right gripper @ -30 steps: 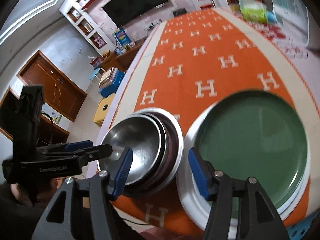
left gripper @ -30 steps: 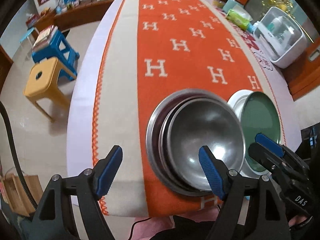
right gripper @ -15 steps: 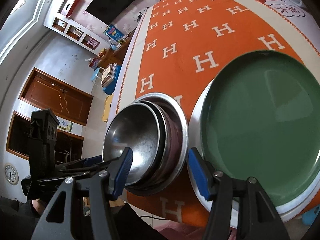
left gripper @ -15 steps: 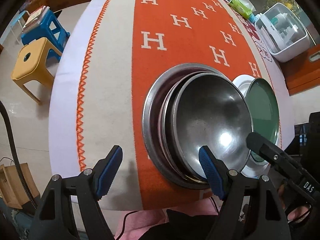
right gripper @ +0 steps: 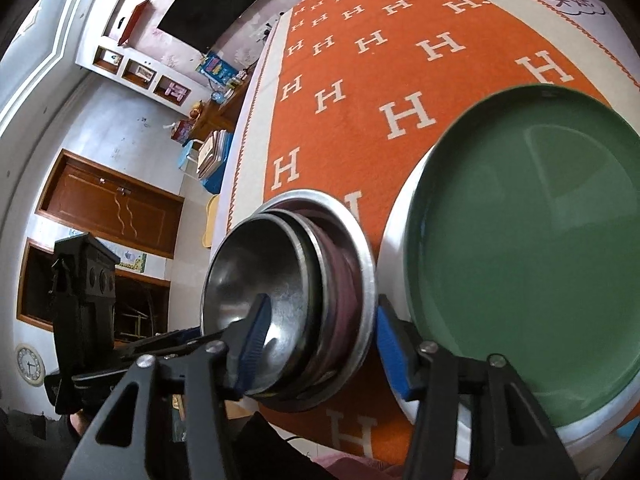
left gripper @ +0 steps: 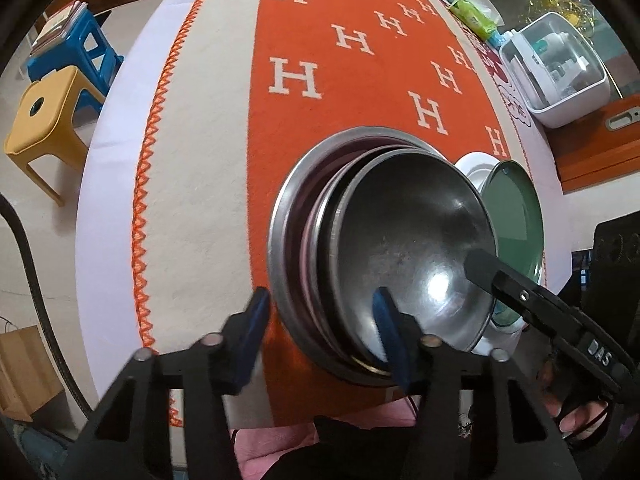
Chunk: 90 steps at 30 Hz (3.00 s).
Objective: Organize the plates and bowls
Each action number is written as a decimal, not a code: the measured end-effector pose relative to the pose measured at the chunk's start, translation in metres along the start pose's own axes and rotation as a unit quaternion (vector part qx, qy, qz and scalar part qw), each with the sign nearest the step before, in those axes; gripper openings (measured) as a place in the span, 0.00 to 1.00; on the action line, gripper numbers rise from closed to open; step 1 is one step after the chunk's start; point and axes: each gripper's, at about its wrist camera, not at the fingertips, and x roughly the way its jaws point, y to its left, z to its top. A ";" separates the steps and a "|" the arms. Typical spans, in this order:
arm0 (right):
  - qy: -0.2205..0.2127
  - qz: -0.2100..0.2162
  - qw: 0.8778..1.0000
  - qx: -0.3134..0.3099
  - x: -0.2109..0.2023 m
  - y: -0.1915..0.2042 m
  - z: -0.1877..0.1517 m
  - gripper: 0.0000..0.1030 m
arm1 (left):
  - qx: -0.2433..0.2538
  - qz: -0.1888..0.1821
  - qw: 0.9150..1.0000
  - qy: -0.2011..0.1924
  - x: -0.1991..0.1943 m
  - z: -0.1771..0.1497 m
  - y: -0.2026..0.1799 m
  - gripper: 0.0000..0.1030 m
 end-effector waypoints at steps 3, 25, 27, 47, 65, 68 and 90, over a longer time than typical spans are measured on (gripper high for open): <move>-0.001 -0.005 1.000 0.011 0.000 -0.004 0.001 0.37 | 0.000 0.000 1.000 -0.001 0.001 0.001 -0.001 0.41; -0.041 0.009 0.998 -0.037 -0.021 0.010 0.007 0.36 | -0.008 -0.007 0.997 -0.078 -0.030 0.001 -0.010 0.40; -0.054 0.014 0.998 -0.038 -0.029 0.007 0.007 0.36 | -0.002 -0.013 0.995 -0.096 -0.037 0.001 -0.015 0.40; -0.102 -0.025 0.994 -0.024 -0.099 -0.044 0.010 0.36 | 0.051 -0.046 0.992 -0.107 -0.024 0.009 -0.111 0.40; -0.014 -0.035 0.997 -0.070 -0.125 -0.110 0.040 0.36 | -0.015 -0.013 0.997 -0.077 0.021 0.013 -0.182 0.40; 0.007 -0.026 0.995 -0.094 -0.124 -0.114 0.047 0.36 | -0.033 0.007 0.997 -0.074 0.026 0.012 -0.187 0.40; 0.053 0.029 0.988 -0.145 -0.123 -0.127 0.058 0.41 | -0.106 0.086 0.985 -0.104 0.015 -0.006 -0.197 0.57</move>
